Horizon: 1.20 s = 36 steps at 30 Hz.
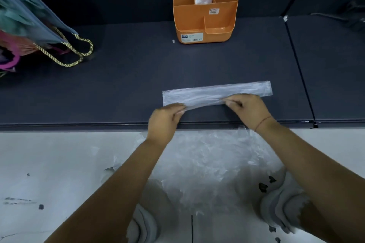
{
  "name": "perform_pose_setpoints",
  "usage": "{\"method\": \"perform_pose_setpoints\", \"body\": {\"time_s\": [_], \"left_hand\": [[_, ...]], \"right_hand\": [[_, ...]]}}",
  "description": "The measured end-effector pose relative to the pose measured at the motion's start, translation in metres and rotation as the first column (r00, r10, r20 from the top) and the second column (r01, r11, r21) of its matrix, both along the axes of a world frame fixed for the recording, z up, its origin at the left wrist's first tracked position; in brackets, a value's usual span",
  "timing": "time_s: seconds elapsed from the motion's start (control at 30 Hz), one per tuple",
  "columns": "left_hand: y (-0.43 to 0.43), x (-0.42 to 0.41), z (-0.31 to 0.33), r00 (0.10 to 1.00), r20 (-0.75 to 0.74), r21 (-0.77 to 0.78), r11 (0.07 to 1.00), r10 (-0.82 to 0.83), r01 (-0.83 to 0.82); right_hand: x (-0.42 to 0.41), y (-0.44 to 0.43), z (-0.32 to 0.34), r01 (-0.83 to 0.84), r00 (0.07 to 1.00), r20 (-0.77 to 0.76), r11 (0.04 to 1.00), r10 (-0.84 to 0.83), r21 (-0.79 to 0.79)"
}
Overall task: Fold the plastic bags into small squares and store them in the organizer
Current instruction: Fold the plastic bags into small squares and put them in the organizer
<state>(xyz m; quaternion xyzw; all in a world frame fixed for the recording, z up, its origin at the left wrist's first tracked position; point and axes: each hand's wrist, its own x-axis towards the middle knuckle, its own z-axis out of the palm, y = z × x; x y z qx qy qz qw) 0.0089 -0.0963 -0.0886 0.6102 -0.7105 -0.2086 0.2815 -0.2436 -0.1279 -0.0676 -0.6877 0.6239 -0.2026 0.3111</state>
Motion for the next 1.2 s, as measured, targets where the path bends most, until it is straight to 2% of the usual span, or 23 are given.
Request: {"method": "perform_pose_setpoints", "body": {"time_s": [0.1,0.2,0.4,0.63,0.7,0.77,0.83,0.9,0.97,1.07,1.2], "left_hand": [[-0.007,0.013,0.013,0.944,-0.196,0.322,0.927,0.264,-0.192],[-0.019,0.016,0.014,0.853,-0.289,0.425,0.857,0.434,-0.292],[-0.025,0.006,0.0,0.778,-0.222,0.357,0.791,0.588,-0.496],[-0.029,-0.002,-0.009,0.82,0.069,0.133,0.81,0.568,-0.571],[-0.028,-0.003,-0.009,0.806,0.135,0.079,0.804,0.577,-0.589],[-0.029,-0.007,-0.007,0.844,0.145,-0.081,0.856,0.516,-0.51],[-0.029,-0.019,-0.008,0.929,0.191,-0.179,0.942,0.316,-0.284],[-0.025,-0.029,-0.011,0.949,0.294,-0.065,0.993,0.113,-0.098],[-0.02,-0.03,-0.02,0.916,0.4,0.07,0.996,0.015,-0.047],[-0.015,-0.024,-0.033,0.864,0.503,0.118,0.993,-0.033,-0.031],[-0.015,-0.025,-0.031,0.841,0.54,0.134,0.99,-0.035,-0.045]], "right_hand": [[-0.011,-0.011,0.005,0.12,0.973,0.168,0.966,-0.161,0.228],[-0.008,-0.018,0.003,0.243,0.93,0.198,0.923,-0.309,0.299],[0.011,-0.027,-0.012,0.476,0.863,0.067,0.851,-0.5,0.223],[0.025,-0.025,-0.015,0.574,0.819,-0.062,0.815,-0.571,0.076],[0.028,-0.024,-0.012,0.605,0.792,-0.086,0.796,-0.605,-0.031],[0.038,-0.02,-0.009,0.499,0.834,-0.102,0.819,-0.543,-0.282],[0.06,-0.018,-0.007,0.245,0.941,-0.117,0.876,-0.319,-0.416],[0.085,-0.014,-0.01,-0.061,0.976,-0.219,0.95,-0.008,-0.306],[0.097,-0.011,-0.018,-0.219,0.924,-0.34,0.971,0.173,-0.099],[0.08,-0.011,-0.033,-0.215,0.833,-0.509,0.974,0.218,0.065],[0.031,-0.012,-0.038,-0.142,0.788,-0.595,0.987,0.156,0.071]]}}
